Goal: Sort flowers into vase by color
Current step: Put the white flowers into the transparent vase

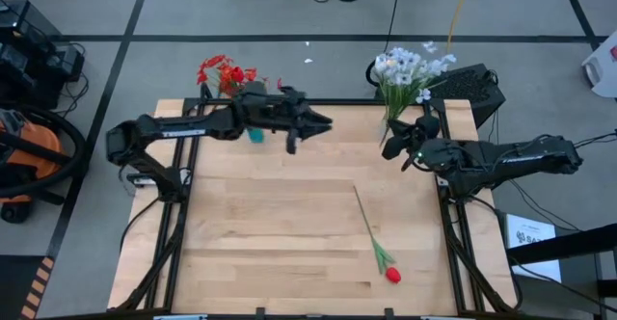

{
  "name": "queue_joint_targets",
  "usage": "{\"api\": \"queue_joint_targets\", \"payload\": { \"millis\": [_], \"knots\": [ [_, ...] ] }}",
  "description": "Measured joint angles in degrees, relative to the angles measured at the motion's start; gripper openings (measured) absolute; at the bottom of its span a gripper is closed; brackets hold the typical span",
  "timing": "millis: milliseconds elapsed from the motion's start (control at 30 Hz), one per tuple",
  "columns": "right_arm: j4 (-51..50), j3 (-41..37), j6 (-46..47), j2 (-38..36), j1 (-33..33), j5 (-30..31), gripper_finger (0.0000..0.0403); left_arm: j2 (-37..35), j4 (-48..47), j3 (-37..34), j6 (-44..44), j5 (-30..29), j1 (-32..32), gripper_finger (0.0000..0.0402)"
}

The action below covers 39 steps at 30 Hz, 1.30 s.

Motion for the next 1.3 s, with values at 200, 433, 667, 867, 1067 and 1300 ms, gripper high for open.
{"api": "queue_joint_targets", "payload": {
  "millis": [200, 433, 667, 867, 1067, 1300],
  "knots": [
    [-2.7, -1.7, 1.3, 0.2, -1.5, 2.4, 0.0000, -10.0, 9.5, -18.5, -2.9, -2.7, 3.1, 0.0108],
    [4.8, -7.2, -1.0, 0.0, -10.0, 0.1, 0.0000, -20.1, 15.7, -33.1, -4.8, -6.9, 3.1, 0.0108],
    [24.5, -13.6, -14.8, 0.0, -21.0, -7.9, 0.0000, -26.0, 13.7, -36.2, -5.9, -7.4, 3.3, 0.0108],
    [24.4, -14.3, -19.4, 1.0, -25.7, -11.3, 0.0000, -27.7, 11.0, -36.2, -6.1, -7.5, 3.4, 0.0108],
    [35.2, -19.7, -21.3, 3.6, -29.5, -14.1, 0.0000, -27.8, 10.8, -36.2, -7.4, -7.5, 3.4, 0.0108],
    [54.8, -26.9, -29.0, 4.1, -32.5, -16.6, 0.0000, -27.8, 10.7, -36.2, -9.4, -7.5, 3.4, 0.0108]
  ]
}}
